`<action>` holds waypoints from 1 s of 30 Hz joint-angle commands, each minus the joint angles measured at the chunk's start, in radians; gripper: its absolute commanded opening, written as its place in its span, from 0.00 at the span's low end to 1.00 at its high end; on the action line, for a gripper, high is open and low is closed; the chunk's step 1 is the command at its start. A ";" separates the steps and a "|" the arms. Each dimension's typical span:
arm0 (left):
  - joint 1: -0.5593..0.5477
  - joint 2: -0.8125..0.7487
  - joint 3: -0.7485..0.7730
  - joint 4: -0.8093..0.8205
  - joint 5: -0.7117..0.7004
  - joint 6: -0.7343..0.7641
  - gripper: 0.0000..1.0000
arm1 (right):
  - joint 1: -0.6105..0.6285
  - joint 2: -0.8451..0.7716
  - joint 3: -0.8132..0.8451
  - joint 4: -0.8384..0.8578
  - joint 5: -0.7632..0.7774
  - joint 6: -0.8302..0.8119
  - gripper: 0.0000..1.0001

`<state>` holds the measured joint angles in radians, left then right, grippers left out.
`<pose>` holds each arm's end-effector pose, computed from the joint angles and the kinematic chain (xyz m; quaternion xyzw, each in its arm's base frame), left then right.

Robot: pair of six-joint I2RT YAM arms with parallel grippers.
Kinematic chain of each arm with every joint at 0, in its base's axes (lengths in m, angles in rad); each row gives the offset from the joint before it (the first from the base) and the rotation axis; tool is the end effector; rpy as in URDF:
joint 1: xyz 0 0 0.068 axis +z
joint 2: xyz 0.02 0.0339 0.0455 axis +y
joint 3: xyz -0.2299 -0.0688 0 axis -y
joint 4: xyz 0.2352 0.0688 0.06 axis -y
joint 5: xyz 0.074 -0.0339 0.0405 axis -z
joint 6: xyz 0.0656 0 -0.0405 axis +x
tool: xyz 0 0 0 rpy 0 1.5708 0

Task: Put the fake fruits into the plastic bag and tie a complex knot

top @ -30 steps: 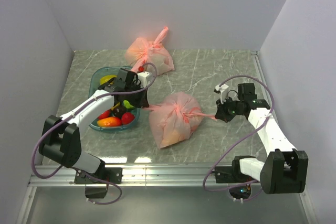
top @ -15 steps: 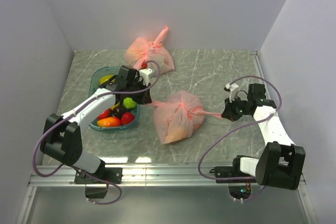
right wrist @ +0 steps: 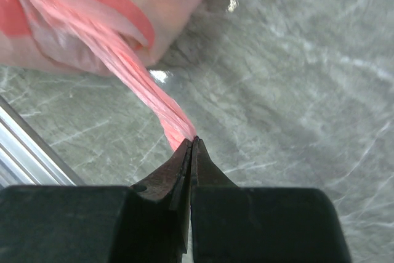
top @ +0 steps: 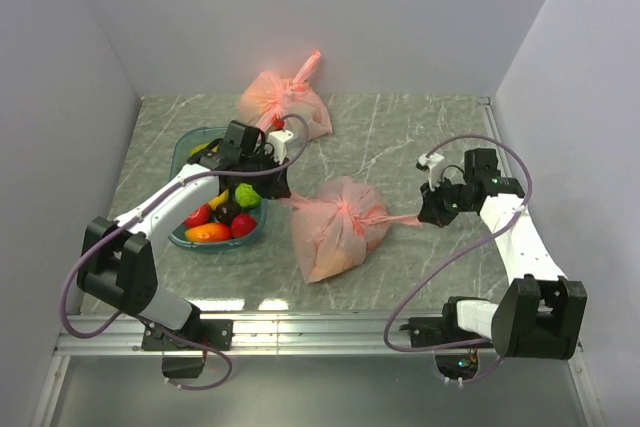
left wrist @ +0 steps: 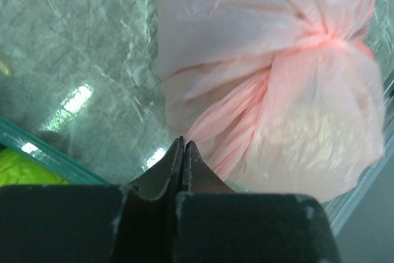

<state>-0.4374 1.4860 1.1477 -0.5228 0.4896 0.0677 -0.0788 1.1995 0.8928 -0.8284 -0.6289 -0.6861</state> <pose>0.2843 -0.1670 0.2211 0.3089 0.8598 -0.2853 0.2896 0.2349 0.0202 0.1987 -0.3414 0.8660 0.2035 0.3034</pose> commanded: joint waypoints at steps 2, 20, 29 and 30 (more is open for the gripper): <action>-0.020 -0.020 0.075 0.026 -0.014 0.009 0.00 | 0.048 0.009 0.100 -0.018 0.003 0.034 0.00; -0.020 0.055 0.102 -0.146 -0.005 0.093 0.86 | 0.309 0.075 0.104 -0.022 0.089 -0.055 0.85; 0.002 0.126 0.115 -0.223 -0.002 0.130 0.31 | 0.336 0.178 0.037 0.021 0.245 -0.104 0.50; 0.012 0.134 0.119 -0.227 0.006 0.126 0.16 | 0.335 0.181 0.026 0.041 0.258 -0.099 0.39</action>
<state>-0.4438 1.6226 1.2259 -0.7246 0.4709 0.1692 0.2527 1.3922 0.9272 -0.8375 -0.4450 -0.7673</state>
